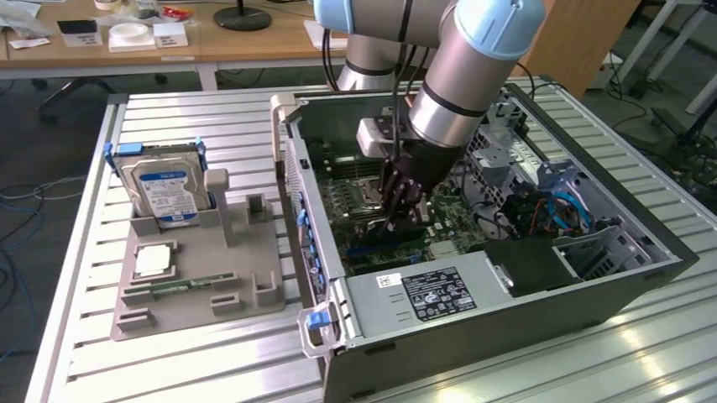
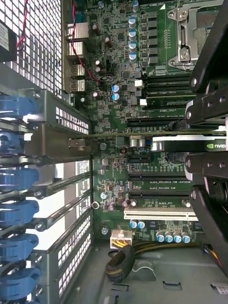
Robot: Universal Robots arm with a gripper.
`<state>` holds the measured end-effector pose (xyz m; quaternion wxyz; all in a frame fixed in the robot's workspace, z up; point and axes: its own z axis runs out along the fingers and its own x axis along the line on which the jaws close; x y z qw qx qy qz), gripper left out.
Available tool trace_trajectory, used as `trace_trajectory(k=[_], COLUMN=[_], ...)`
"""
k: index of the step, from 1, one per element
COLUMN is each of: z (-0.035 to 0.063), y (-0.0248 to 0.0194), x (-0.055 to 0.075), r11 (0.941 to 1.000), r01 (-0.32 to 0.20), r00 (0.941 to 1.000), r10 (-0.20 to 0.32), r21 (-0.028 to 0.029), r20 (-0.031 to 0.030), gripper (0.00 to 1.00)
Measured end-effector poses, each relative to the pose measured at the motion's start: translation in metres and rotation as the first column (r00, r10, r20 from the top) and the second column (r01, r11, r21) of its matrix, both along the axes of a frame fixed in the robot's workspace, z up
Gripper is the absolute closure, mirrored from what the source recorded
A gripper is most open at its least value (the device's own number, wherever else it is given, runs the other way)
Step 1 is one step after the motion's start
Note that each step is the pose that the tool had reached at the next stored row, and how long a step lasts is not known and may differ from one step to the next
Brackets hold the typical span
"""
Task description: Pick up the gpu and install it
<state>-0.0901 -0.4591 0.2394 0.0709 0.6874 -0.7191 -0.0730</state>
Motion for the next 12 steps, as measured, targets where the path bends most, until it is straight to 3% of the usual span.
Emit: trace_trajectory(k=[12], z=[-0.0026], y=[0.0001], x=[-0.0007], r11=[1.0], r01=[0.0], r00=[1.0], r10=[0.0], r21=[0.0003], r20=[0.0004], gripper=[0.73])
